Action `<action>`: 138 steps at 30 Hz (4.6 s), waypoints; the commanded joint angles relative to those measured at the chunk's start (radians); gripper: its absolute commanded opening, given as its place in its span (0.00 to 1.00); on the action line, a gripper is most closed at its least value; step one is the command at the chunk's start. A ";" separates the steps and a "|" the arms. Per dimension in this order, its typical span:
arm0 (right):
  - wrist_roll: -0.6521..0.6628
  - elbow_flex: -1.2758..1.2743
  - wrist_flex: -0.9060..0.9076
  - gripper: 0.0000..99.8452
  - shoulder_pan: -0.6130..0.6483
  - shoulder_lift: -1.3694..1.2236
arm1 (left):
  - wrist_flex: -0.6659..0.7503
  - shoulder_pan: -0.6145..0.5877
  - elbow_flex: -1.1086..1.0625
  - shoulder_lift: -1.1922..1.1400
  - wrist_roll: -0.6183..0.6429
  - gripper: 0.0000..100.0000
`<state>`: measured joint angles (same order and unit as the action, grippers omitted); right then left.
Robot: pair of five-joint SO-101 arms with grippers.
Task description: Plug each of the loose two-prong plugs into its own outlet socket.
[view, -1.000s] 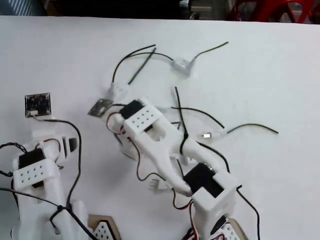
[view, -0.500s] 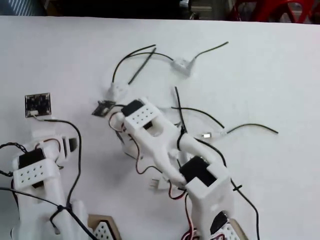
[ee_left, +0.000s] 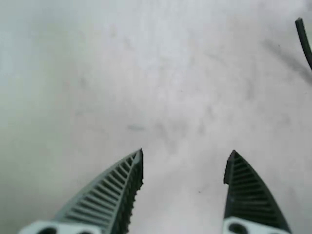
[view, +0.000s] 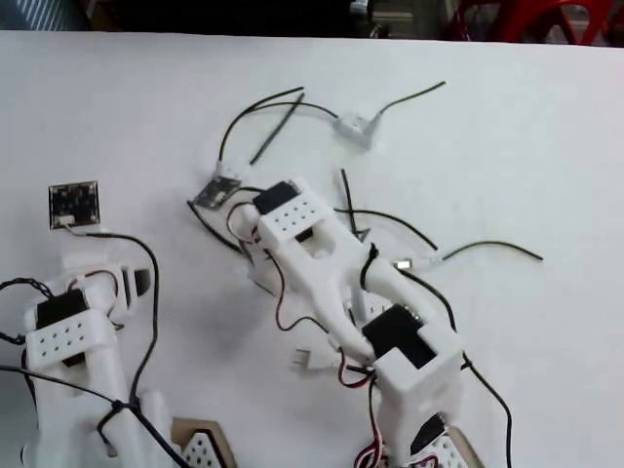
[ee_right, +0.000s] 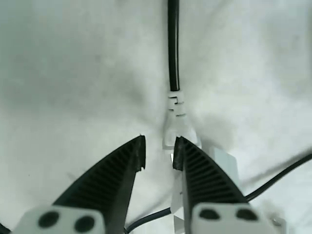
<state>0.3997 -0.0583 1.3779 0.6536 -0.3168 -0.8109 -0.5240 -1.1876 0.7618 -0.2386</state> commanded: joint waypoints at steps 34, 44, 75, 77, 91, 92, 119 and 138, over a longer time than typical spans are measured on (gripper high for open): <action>0.040 0.020 -0.002 0.11 -0.079 0.067 | 0.020 0.005 0.003 0.024 0.002 0.27; 0.040 0.018 0.001 0.17 -0.094 -0.031 | 0.020 0.005 0.003 0.024 0.002 0.27; 0.040 0.064 0.002 0.03 -0.004 -0.206 | 0.020 0.005 0.003 0.024 0.002 0.27; 0.040 0.064 0.002 0.02 -0.002 -0.205 | 0.020 0.005 0.003 0.024 0.002 0.27; 0.038 0.064 0.045 0.02 -0.002 -0.082 | 0.020 0.005 0.003 0.024 0.002 0.27; 0.038 0.061 0.045 0.02 -0.002 -0.076 | 0.020 0.005 0.003 0.024 0.002 0.27; 0.038 0.080 0.096 0.02 0.001 -0.056 | 0.020 0.005 0.003 0.024 0.002 0.27; -0.006 -0.009 0.251 0.02 0.035 0.627 | 0.012 0.051 0.003 0.025 0.002 0.27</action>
<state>0.4289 -0.0384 1.6602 0.6828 0.1680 -0.8109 -0.5194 -1.1876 0.7618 -0.2386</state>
